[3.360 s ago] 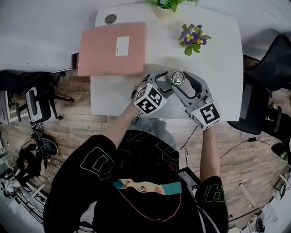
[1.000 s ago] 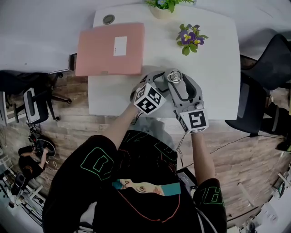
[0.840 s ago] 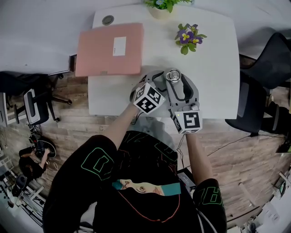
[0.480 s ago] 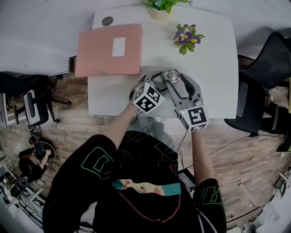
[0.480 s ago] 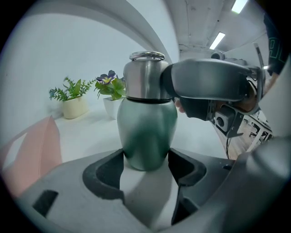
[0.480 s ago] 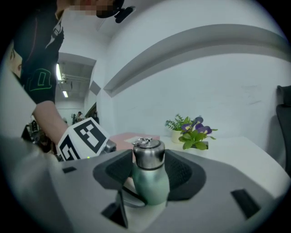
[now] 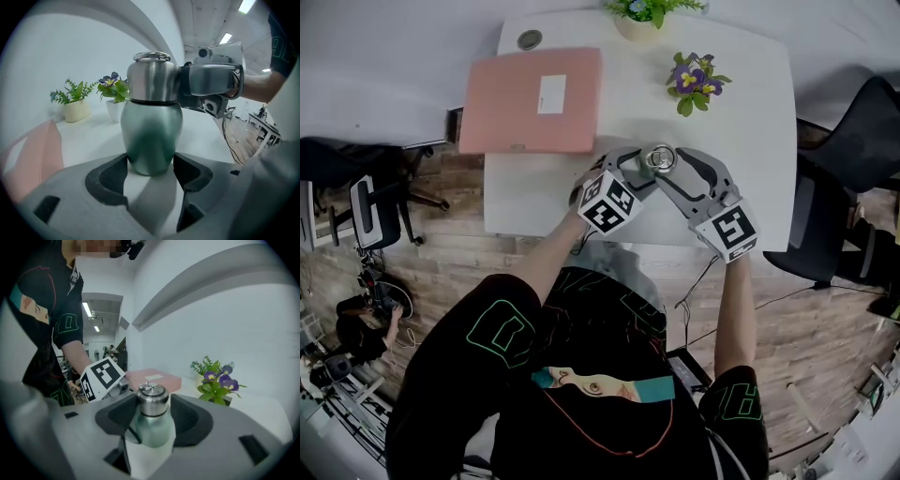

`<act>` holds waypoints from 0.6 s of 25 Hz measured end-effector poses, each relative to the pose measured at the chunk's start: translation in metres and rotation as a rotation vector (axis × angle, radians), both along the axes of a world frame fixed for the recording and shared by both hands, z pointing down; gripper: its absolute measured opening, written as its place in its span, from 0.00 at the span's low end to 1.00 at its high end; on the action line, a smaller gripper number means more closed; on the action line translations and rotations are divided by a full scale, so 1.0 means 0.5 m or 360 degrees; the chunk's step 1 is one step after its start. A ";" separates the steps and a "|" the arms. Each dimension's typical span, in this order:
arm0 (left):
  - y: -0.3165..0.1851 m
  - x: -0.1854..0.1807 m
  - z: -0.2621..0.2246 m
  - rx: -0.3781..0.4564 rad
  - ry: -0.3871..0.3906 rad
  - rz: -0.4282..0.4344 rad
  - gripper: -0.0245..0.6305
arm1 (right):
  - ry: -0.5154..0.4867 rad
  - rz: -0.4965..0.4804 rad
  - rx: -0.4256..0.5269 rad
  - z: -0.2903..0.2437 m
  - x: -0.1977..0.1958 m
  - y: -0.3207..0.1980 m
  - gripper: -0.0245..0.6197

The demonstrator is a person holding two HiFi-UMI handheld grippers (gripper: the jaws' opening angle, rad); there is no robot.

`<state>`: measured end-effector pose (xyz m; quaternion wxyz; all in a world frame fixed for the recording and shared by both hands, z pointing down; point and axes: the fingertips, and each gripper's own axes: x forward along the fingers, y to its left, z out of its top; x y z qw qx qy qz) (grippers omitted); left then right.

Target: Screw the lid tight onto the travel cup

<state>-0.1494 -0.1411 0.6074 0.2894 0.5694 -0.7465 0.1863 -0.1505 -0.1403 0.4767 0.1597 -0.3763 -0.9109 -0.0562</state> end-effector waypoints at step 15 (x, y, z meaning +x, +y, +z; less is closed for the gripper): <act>0.003 -0.001 0.004 -0.0018 -0.0020 0.0000 0.52 | -0.0032 0.0041 -0.0054 0.001 -0.008 0.007 0.39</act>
